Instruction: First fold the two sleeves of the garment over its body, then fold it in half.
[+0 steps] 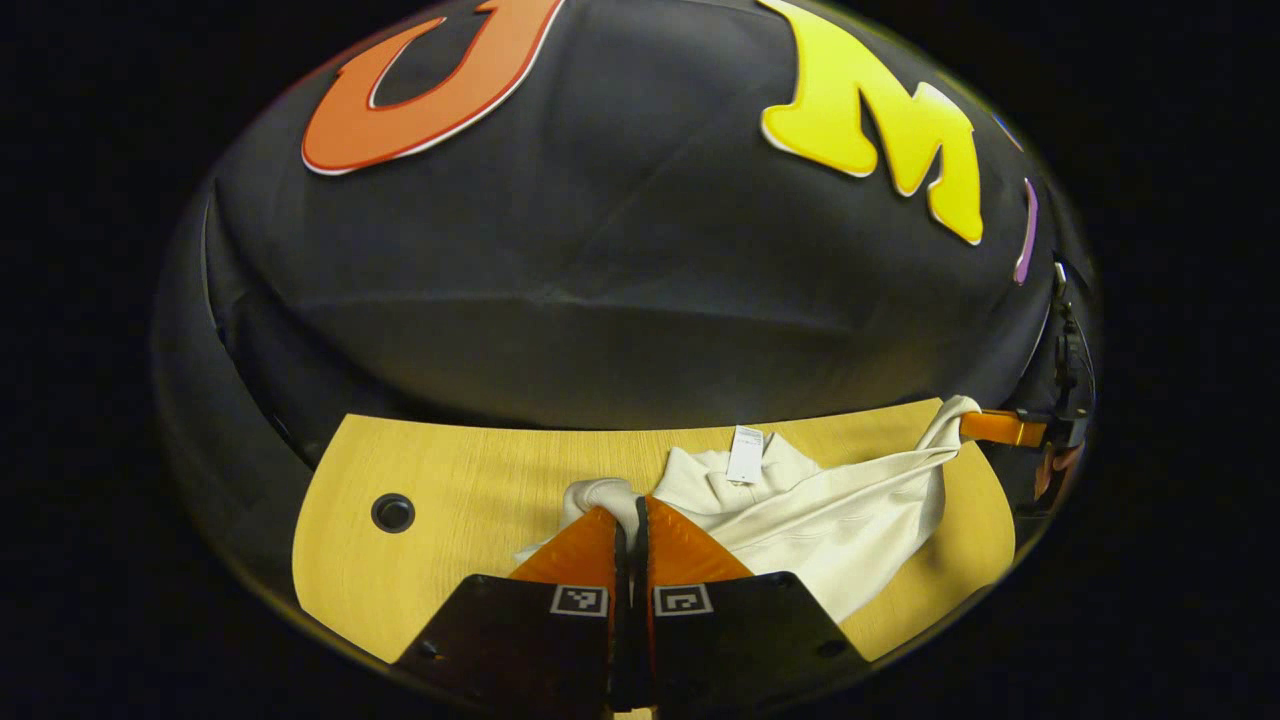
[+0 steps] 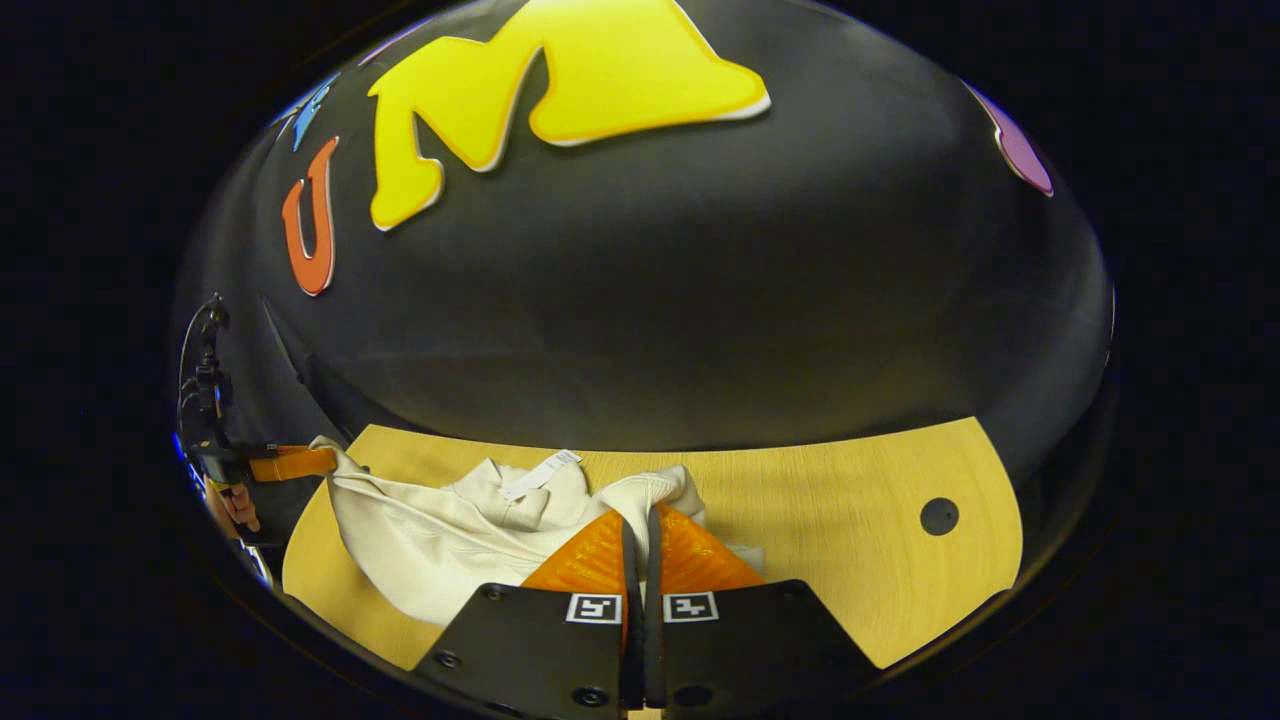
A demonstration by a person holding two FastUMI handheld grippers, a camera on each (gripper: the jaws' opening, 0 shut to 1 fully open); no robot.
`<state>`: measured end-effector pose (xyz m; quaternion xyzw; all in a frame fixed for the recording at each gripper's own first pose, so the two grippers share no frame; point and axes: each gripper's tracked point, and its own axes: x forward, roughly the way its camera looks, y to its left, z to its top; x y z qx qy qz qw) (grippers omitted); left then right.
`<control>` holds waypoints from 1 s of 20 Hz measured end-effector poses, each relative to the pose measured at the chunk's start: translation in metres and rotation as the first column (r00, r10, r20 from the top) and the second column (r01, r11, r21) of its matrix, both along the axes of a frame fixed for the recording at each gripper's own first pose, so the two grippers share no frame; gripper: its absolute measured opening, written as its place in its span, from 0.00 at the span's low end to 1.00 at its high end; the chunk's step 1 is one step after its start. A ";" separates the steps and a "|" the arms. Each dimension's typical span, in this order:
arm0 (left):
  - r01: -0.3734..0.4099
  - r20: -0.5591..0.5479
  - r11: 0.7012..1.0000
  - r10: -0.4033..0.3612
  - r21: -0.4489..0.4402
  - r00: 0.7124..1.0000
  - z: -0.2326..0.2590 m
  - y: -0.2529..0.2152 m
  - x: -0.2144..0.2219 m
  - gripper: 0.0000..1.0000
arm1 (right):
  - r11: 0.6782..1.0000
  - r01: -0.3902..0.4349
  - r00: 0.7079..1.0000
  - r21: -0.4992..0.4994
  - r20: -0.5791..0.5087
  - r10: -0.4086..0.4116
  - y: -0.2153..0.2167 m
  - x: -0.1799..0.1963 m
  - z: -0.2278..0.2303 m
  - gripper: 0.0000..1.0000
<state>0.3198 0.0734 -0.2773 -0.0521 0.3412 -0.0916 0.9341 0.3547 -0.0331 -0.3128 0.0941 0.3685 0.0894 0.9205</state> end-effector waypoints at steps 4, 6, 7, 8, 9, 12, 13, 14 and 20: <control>0.000 -0.009 1.000 0.001 0.010 1.000 -0.039 -0.002 0.019 0.03 | 1.000 0.007 0.999 -0.013 -0.031 -0.008 0.000 0.008 -0.051 0.00; -0.018 -0.008 1.000 0.018 0.021 1.000 -0.052 -0.002 0.025 0.03 | 0.999 0.006 0.999 -0.034 -0.031 -0.007 0.002 0.012 -0.064 0.00; -0.034 0.001 0.999 0.034 0.013 0.999 -0.057 -0.002 0.028 0.03 | 0.999 0.012 1.000 -0.037 -0.023 -0.013 0.003 0.013 -0.068 0.01; -0.050 0.005 0.999 0.050 0.008 0.999 -0.064 -0.001 0.032 0.03 | 0.999 0.018 1.000 -0.042 -0.017 -0.018 0.003 0.016 -0.072 0.01; -0.058 -0.004 0.998 0.058 0.015 0.998 -0.072 -0.001 0.033 0.03 | 0.999 0.025 1.000 -0.044 -0.014 -0.026 0.005 0.019 -0.076 0.00; -0.068 -0.033 0.997 0.070 0.045 0.997 -0.083 -0.002 0.029 0.05 | 0.997 0.027 1.000 -0.079 -0.006 -0.027 0.002 0.022 -0.079 0.01; -0.075 -0.023 0.996 0.076 0.039 0.997 -0.079 -0.002 0.031 0.06 | 0.996 0.026 1.000 -0.086 -0.007 -0.027 0.002 0.023 -0.080 0.03; -0.079 -0.014 0.996 0.079 0.029 0.997 -0.079 -0.005 0.034 0.09 | 0.996 0.030 1.000 -0.086 -0.006 -0.031 0.001 0.024 -0.077 0.06; -0.121 0.076 0.991 0.116 0.065 0.990 -0.044 0.006 0.038 0.66 | 0.995 0.063 0.996 -0.079 0.060 -0.059 0.007 0.025 -0.048 0.30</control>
